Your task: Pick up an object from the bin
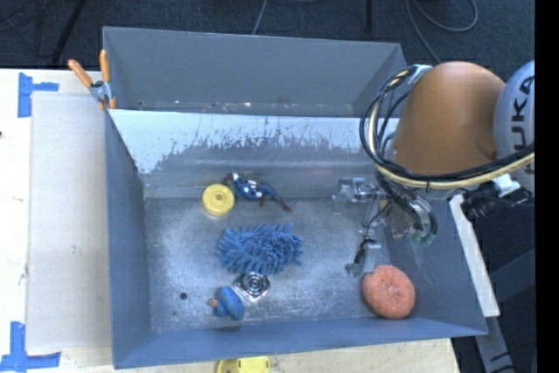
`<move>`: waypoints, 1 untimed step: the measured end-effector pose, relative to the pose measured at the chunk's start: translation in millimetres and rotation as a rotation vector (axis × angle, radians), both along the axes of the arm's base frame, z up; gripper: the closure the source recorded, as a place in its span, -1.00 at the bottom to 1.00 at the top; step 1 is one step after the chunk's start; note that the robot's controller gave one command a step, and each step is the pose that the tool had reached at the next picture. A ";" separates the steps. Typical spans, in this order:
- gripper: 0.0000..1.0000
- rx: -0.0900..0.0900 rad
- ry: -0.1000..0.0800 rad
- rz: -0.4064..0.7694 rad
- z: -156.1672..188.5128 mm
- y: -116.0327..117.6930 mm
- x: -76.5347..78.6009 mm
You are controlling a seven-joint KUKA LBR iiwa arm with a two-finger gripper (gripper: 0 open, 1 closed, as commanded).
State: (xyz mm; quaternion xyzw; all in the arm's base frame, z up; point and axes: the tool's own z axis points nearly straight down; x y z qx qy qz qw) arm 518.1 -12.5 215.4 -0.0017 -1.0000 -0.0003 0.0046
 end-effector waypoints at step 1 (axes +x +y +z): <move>-1.00 0.000 -0.008 0.000 4.5 0.0 1.3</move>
Offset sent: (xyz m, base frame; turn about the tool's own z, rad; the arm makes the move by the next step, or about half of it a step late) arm 0.0522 0.0476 -0.0775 0.0583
